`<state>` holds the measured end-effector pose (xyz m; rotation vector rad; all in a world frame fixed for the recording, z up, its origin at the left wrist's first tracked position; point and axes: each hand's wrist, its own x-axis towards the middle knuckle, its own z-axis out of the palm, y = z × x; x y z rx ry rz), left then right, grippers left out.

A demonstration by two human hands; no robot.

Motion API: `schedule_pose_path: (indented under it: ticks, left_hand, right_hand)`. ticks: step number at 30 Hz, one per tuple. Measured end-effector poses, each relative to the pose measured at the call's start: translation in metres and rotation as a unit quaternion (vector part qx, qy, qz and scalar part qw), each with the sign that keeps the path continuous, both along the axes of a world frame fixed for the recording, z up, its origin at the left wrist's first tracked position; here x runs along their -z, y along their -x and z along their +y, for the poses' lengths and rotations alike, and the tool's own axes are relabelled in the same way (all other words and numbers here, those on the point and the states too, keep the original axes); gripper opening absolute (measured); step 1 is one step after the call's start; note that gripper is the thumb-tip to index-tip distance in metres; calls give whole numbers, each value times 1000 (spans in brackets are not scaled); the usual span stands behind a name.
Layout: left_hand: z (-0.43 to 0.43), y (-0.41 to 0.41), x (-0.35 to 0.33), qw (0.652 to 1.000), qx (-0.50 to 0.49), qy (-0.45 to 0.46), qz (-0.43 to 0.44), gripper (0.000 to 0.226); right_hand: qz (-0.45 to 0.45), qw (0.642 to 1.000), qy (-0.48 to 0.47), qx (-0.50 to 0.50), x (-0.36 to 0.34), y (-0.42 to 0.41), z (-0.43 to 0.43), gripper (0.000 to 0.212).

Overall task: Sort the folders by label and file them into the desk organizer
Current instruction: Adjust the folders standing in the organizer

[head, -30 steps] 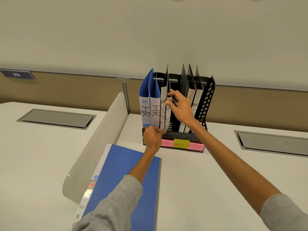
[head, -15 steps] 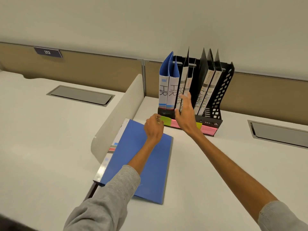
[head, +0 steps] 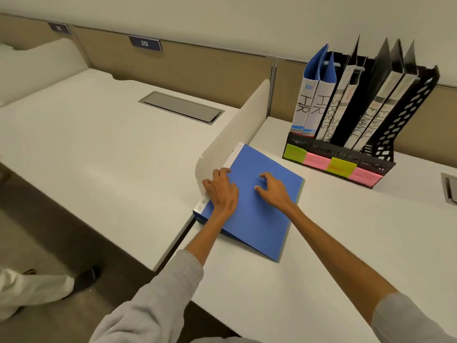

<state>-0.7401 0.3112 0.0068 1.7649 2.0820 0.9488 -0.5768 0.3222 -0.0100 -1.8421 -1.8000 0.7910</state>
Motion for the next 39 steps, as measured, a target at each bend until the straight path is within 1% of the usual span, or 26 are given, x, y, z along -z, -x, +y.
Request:
schedule_pose_path:
  ticks: [3,5,6,10,13,15,16,18,20,22,24,25,27,30,33,37,39]
  left_hand:
    - [-7,21,3,995,-7,8,95,32]
    - [-11,27,7,990,-14,27,136,37]
    - [-13,28,9,989,-22,37,144,41]
    - [-25,31,16,984,-65,70,148,55]
    - [-33,30,19,983,-93,122,105,74]
    - [-35,28,17,978,-86,165,93,83]
    - [-35,27,16,976,-76,178,101,82]
    - [-34,23,13,972,-52,189,131,72]
    - [-33,17,9,968,-39,207,138,66]
    - [-33,11,7,965,-28,237,108,67]
    - [-32,6,5,961,-11,272,44,71]
    - [-32,4,4,958,-2,287,1,68]
    - [-31,0,2,949,14,303,-82,52]
    - [-31,-11,-2,941,45,303,-145,41]
    - [-31,-20,-13,929,62,299,-210,33]
    - [-34,-32,-45,915,78,271,-288,42]
    - [-35,-39,-62,917,75,250,-301,39]
  right_hand:
    - [-15,1000,-1,1,6,11,-4,45]
    - [-23,1000,-1,6,10,15,-6,44]
    - [-27,1000,-1,8,12,16,-8,43]
    - [-37,999,0,7,15,16,-13,42]
    - [-43,999,6,3,18,11,-18,42]
    - [-43,999,9,5,21,7,-23,40]
    - [-40,999,10,7,22,6,-26,40]
    - [-33,999,8,15,24,3,-31,40]
    - [-28,999,12,26,25,1,-35,40]
    - [-23,999,26,38,24,-4,-37,43]
    - [-20,998,45,42,23,-12,-39,48]
    - [-20,998,54,40,22,-17,-40,51]
    - [-17,997,68,37,19,-26,-41,55]
    - [-7,996,77,48,15,-38,-41,59]
    - [5,995,67,72,8,-47,-39,58]
    - [29,992,40,113,-12,-55,-30,55]
    - [58,989,25,133,-31,-59,-22,58]
